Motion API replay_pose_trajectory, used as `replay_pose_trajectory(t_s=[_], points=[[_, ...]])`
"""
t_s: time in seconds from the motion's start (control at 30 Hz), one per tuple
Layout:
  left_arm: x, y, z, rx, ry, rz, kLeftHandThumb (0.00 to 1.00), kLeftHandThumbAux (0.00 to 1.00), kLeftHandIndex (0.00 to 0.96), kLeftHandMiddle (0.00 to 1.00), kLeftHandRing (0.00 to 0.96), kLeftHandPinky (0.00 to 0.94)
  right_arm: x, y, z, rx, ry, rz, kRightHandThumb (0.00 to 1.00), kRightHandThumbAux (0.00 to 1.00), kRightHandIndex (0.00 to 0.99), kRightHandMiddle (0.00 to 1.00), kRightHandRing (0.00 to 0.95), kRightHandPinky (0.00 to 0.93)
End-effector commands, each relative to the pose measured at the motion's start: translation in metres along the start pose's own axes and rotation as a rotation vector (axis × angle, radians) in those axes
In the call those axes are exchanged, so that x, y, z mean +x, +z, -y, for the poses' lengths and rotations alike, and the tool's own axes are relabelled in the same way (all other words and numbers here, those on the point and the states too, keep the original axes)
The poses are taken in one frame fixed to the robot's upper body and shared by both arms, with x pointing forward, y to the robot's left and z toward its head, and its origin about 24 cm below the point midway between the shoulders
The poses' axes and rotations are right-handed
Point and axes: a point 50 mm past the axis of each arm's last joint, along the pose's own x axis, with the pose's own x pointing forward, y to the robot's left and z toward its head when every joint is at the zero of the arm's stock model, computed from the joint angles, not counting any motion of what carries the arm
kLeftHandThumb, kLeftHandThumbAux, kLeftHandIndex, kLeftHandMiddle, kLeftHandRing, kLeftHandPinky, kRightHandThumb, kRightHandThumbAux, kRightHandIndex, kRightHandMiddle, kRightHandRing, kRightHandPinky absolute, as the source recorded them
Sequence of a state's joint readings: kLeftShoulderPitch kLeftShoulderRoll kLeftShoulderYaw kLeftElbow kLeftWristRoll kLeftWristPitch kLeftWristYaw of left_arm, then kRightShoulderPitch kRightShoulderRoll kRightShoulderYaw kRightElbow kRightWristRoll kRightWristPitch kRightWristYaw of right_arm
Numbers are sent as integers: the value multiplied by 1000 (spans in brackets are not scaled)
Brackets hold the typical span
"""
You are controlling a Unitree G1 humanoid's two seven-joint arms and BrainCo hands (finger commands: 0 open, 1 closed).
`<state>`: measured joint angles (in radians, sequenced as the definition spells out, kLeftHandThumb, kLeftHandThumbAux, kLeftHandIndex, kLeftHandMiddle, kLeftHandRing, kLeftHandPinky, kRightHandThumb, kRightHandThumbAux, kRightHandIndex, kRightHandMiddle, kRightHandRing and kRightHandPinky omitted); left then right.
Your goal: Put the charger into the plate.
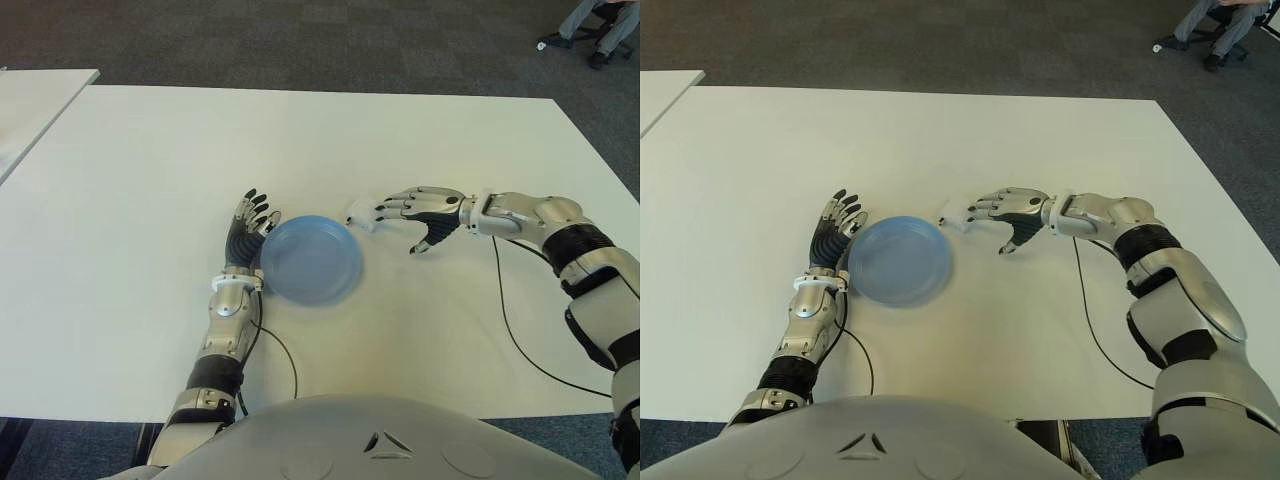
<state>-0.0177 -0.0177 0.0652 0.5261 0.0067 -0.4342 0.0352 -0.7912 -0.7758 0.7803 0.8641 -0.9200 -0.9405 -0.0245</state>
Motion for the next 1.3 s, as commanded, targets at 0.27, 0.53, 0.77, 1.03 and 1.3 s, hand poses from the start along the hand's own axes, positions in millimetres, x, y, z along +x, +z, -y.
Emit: replay_pose_trajectory(t_s=[0.27,0.53,0.77,1.03,1.3], points=[[-11,-22,-6,5,8,-119,0,586,100,174,180,208,-22,6,-27,15,124,16,0,574,0,26,35,0],[-11,-22,-7,4,10,-121,0,583,102,174,181,203,-35,6,-32,27,149,-1,0,565,0,18,30,0],[-10,-23,-8,3,13,-123,0,575,95,163,172,193,-53,9,-37,57,156,-17,0,567,0,15,21,0],[-10,-24,-10,2,16,-130,0,572,96,164,174,200,-63,13,-38,78,144,-27,0,569,0,10,22,0],[-9,-24,-11,4,13,-131,0,573,94,163,171,193,-66,14,-35,83,101,-28,0,561,0,9,41,0]])
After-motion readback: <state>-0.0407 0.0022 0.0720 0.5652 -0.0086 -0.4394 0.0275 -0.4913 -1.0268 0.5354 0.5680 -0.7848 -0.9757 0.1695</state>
